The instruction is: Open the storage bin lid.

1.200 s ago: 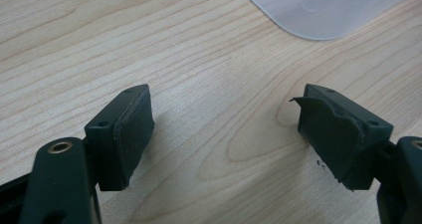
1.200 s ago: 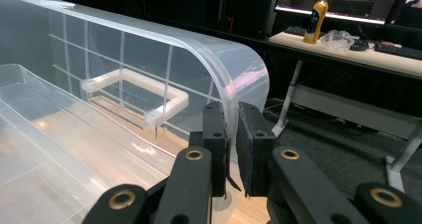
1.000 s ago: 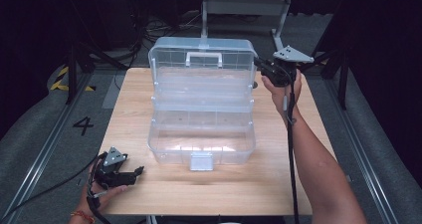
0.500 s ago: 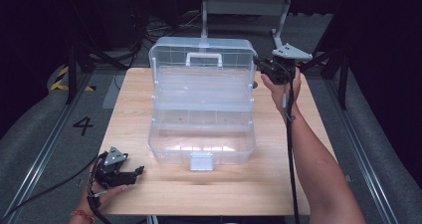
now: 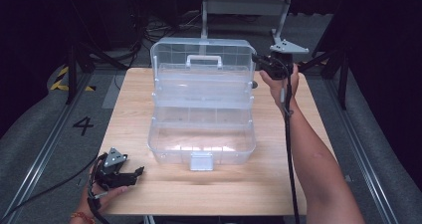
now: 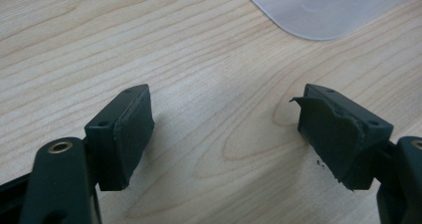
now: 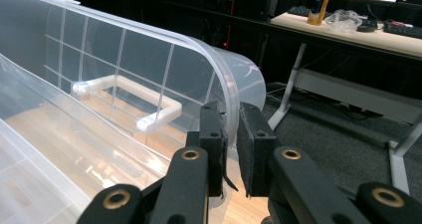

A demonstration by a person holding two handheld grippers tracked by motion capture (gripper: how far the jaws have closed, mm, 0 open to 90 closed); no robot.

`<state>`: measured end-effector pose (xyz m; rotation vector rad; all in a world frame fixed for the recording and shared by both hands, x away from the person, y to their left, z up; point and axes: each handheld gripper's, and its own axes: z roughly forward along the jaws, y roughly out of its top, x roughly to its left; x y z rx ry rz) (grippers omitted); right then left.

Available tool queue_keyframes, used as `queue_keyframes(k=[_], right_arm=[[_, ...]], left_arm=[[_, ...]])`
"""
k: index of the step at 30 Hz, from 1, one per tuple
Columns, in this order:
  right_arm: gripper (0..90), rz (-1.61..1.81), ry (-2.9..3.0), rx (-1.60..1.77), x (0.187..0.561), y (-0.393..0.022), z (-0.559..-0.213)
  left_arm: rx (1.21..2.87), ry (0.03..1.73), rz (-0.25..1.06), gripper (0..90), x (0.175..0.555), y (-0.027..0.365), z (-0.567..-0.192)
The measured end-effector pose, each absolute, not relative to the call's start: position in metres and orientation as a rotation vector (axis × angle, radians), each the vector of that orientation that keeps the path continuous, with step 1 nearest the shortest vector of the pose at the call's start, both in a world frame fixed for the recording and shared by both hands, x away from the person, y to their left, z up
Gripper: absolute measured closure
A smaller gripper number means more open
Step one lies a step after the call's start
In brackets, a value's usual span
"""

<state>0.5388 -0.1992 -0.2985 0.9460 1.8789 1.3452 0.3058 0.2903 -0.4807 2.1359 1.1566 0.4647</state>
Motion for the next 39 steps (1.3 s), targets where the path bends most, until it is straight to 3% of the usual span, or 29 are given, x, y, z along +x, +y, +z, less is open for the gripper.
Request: queue_keyframes(k=[39], right_arm=[[79.9, 1.28, 1.908, 1.006, 0.585, -0.193, -0.318]], left_arm=[[2.128, 1.175, 0.471, 22.2, 0.3, 0.29, -0.481]])
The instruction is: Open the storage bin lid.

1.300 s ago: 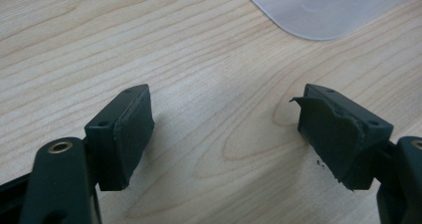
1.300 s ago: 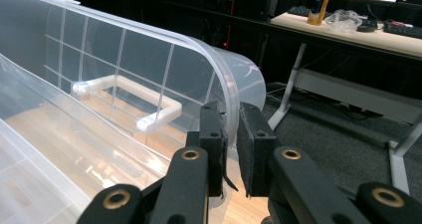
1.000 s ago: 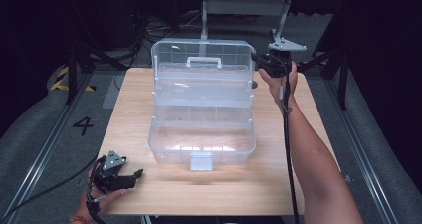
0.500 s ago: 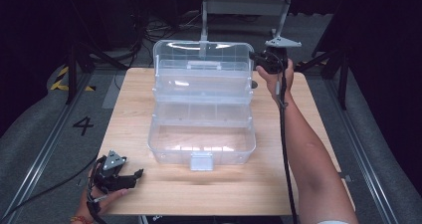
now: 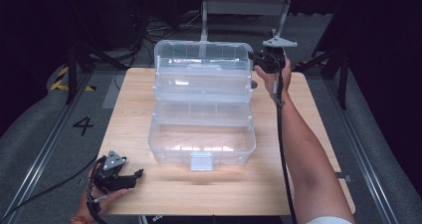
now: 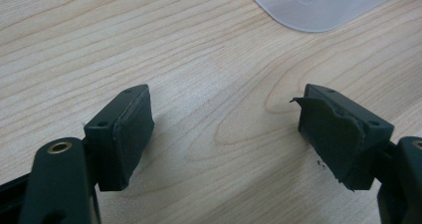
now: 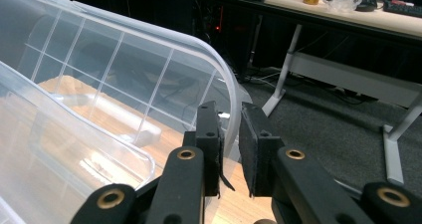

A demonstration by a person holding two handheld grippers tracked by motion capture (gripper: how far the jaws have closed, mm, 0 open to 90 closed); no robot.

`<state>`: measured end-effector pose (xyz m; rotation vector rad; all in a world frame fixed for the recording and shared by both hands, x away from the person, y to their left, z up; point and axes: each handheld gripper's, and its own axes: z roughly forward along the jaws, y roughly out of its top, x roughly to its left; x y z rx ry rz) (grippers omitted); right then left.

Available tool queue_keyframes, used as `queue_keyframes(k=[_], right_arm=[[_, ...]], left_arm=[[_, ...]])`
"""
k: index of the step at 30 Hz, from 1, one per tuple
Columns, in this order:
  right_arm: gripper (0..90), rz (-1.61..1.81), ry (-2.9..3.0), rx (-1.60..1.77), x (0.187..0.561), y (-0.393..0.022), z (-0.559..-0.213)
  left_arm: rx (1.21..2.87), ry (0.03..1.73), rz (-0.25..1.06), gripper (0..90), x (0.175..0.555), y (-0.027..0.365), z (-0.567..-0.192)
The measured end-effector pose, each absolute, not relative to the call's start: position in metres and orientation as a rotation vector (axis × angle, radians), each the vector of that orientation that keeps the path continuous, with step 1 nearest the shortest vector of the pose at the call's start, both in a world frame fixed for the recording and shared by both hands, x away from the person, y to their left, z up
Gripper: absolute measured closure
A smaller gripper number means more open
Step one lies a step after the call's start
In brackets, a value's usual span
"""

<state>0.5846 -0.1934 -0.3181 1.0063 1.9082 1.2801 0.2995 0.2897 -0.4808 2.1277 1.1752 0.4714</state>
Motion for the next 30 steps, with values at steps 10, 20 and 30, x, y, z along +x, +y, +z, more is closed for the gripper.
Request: queue_keyframes(k=[10, 20, 30], right_arm=[[79.5, 1.247, 1.937, 1.026, 0.598, -0.191, -0.324], [78.3, 1.239, 1.949, 1.025, 0.607, -0.19, -0.332], [78.2, 1.238, 1.955, 1.082, 0.621, -0.19, -0.348]], left_arm=[[2.127, 1.171, 0.467, 22.2, 0.3, 0.29, -0.481], [2.126, 1.172, 0.467, 22.2, 0.3, 0.29, -0.481], [2.128, 1.158, 0.468, 22.2, 0.301, 0.29, -0.481]])
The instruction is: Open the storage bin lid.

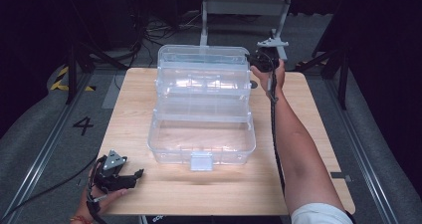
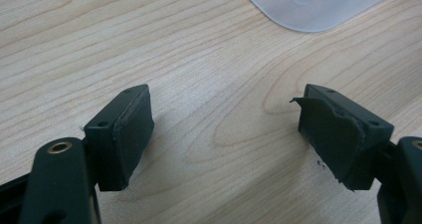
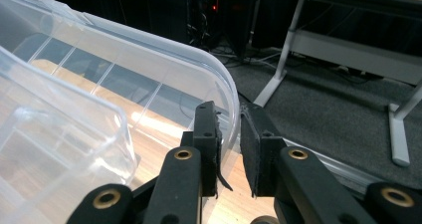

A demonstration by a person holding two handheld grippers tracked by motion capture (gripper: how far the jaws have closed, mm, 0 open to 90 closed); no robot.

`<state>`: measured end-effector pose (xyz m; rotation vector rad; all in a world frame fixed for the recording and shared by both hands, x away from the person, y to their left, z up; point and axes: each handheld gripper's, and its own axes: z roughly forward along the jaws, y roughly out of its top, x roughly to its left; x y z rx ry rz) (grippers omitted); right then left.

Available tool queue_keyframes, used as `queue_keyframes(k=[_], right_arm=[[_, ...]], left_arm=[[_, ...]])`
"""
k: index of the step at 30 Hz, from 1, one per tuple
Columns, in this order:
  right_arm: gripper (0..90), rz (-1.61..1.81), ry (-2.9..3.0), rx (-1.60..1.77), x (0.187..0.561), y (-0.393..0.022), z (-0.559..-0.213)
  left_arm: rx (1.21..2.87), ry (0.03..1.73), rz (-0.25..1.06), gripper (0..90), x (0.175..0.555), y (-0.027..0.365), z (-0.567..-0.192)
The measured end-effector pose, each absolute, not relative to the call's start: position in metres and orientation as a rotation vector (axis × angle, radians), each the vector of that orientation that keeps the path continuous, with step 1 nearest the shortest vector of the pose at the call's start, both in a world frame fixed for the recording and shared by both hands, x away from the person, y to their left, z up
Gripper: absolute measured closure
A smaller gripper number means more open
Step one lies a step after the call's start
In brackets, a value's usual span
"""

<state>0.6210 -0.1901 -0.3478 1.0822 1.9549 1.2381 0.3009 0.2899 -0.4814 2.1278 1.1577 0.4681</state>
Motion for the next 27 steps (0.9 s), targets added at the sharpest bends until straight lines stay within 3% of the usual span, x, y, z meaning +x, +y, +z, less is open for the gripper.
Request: queue_keyframes(k=[9, 10, 27], right_arm=[[80.4, 1.197, 1.981, 1.154, 0.63, -0.188, -0.363], [90.0, 1.175, 2.004, 1.144, 0.631, -0.19, -0.367], [90.0, 1.122, 2.049, 1.096, 0.625, -0.188, -0.372]], left_arm=[[2.136, 1.154, 0.458, 22.1, 0.3, 0.29, -0.481], [2.132, 1.148, 0.458, 22.2, 0.3, 0.29, -0.481], [2.128, 1.148, 0.456, 22.1, 0.3, 0.29, -0.482]])
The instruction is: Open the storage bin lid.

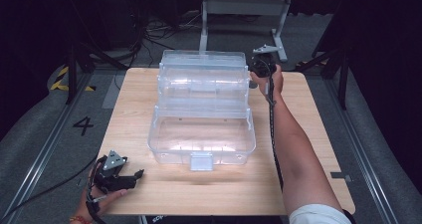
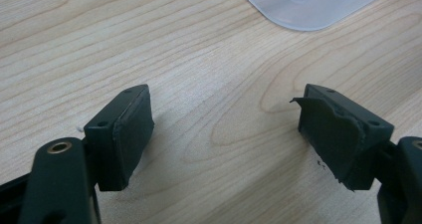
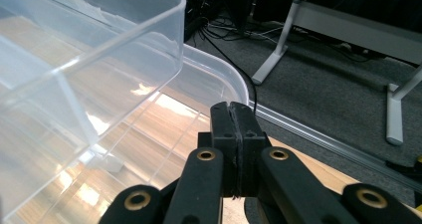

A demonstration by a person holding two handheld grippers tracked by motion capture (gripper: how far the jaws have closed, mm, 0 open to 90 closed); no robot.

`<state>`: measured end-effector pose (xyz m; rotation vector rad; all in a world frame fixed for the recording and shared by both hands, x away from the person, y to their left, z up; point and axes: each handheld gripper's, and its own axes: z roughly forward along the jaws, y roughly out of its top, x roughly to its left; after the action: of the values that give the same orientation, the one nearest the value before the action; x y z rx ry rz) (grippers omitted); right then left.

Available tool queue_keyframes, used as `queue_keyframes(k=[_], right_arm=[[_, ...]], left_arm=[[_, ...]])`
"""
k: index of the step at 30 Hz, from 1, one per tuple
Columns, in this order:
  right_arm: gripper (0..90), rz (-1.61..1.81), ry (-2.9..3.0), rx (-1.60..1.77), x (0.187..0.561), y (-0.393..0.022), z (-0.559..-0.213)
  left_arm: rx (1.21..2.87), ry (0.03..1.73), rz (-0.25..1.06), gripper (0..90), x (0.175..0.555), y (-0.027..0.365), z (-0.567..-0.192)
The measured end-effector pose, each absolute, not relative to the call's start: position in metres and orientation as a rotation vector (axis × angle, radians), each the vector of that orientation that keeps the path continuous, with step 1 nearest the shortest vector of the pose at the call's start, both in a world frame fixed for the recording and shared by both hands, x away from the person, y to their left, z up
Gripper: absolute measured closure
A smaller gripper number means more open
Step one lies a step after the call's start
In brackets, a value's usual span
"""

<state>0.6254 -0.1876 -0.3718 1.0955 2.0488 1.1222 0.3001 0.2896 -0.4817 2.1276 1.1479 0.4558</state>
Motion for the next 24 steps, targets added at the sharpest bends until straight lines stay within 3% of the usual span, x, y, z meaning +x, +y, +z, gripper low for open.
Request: queue_keyframes(k=[24], right_arm=[[86.7, 1.106, 2.049, 1.034, 0.613, -0.191, -0.356]], left_arm=[[2.126, 1.148, 0.452, 22.1, 0.3, 0.29, -0.482]])
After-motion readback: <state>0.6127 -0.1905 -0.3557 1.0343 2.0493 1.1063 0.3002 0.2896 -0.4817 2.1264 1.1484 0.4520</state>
